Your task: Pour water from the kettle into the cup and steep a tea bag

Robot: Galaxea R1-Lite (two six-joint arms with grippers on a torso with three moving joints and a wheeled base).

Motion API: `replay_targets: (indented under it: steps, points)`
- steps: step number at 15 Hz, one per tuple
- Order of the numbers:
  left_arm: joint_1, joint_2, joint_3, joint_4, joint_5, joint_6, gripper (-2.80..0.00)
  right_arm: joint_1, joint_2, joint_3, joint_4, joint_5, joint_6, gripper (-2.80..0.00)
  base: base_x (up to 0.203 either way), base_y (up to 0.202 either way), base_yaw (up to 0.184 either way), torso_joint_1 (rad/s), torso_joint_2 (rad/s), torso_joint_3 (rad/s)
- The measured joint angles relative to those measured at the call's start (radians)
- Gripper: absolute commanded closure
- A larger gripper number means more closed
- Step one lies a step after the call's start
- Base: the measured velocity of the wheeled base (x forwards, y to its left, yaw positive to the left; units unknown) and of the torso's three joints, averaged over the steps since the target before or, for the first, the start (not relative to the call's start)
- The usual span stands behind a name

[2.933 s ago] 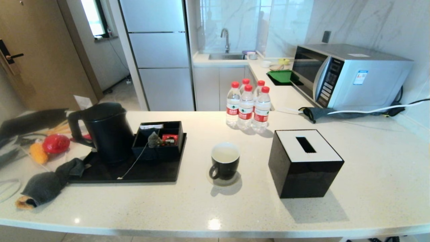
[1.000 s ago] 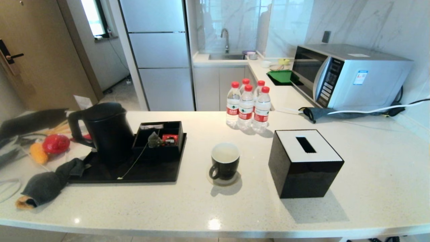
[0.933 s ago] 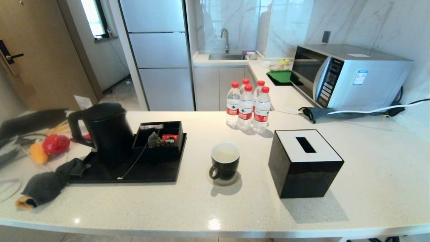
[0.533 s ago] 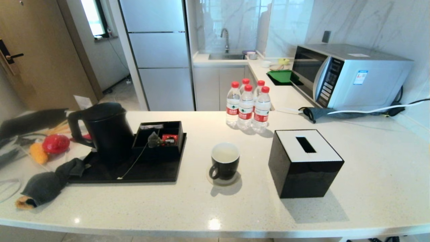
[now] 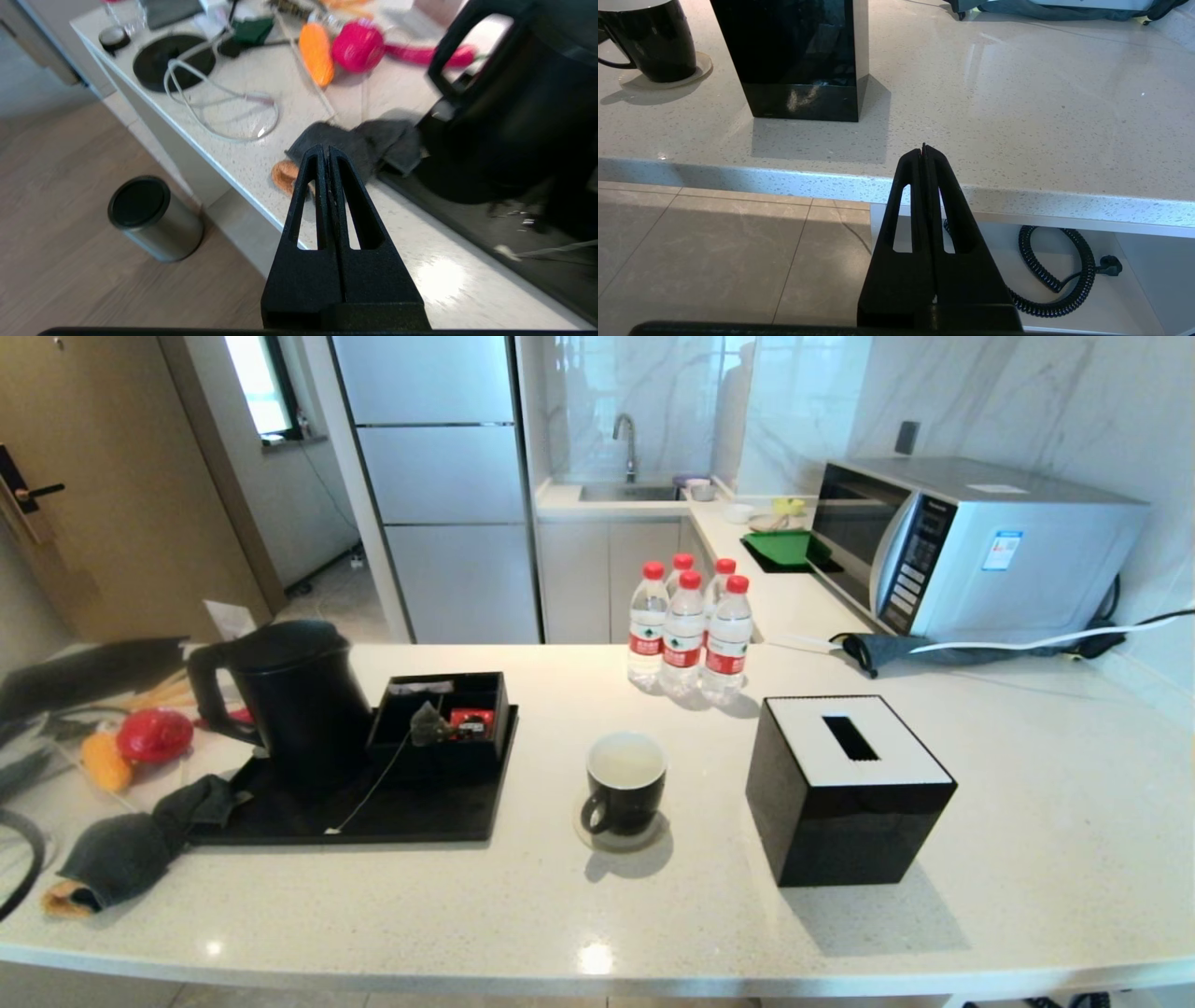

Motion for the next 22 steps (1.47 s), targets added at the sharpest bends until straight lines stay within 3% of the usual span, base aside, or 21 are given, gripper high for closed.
replay_targets:
  steps: [1,2,8,12,14,16,19,22]
  points:
    - [0.015,0.059,0.042,-0.077,-0.005,0.002,0.0,0.0,0.0,0.0,0.0,0.0,0.0,0.0,0.0,0.0,0.0,0.0,0.0,0.0]
    - [0.023,0.111,0.079,-0.15,-0.015,0.003,-2.8,0.0,0.0,0.0,0.0,0.0,0.0,0.0,0.0,0.0,0.0,0.0,0.0,0.0]
    - [0.035,0.4,0.222,-0.62,-0.116,0.008,-2.8,0.0,0.0,0.0,0.0,0.0,0.0,0.0,0.0,0.0,0.0,0.0,0.0,0.0]
    - [0.048,0.572,0.226,-0.827,-0.195,0.036,-2.8,0.0,0.0,0.0,0.0,0.0,0.0,0.0,0.0,0.0,0.0,0.0,0.0,0.0]
    - [0.087,0.654,0.222,-0.937,-0.28,0.078,-2.8,0.0,0.0,0.0,0.0,0.0,0.0,0.0,0.0,0.0,0.0,0.0,0.0,0.0]
    - [0.133,0.735,0.199,-1.038,-0.378,0.124,-2.8,-0.001,0.0,0.0,0.0,0.0,0.0,0.0,0.0,0.0,0.0,0.0,0.0,0.0]
    - [0.186,0.854,0.106,-1.169,-0.462,0.162,-2.8,-0.001,0.0,0.0,0.0,0.0,0.0,0.0,0.0,0.0,0.0,0.0,0.0,0.0]
    - [0.214,0.939,0.005,-1.196,-0.531,0.174,-2.8,0.0,0.0,0.0,0.0,0.0,0.0,0.0,0.0,0.0,0.0,0.0,0.0,0.0]
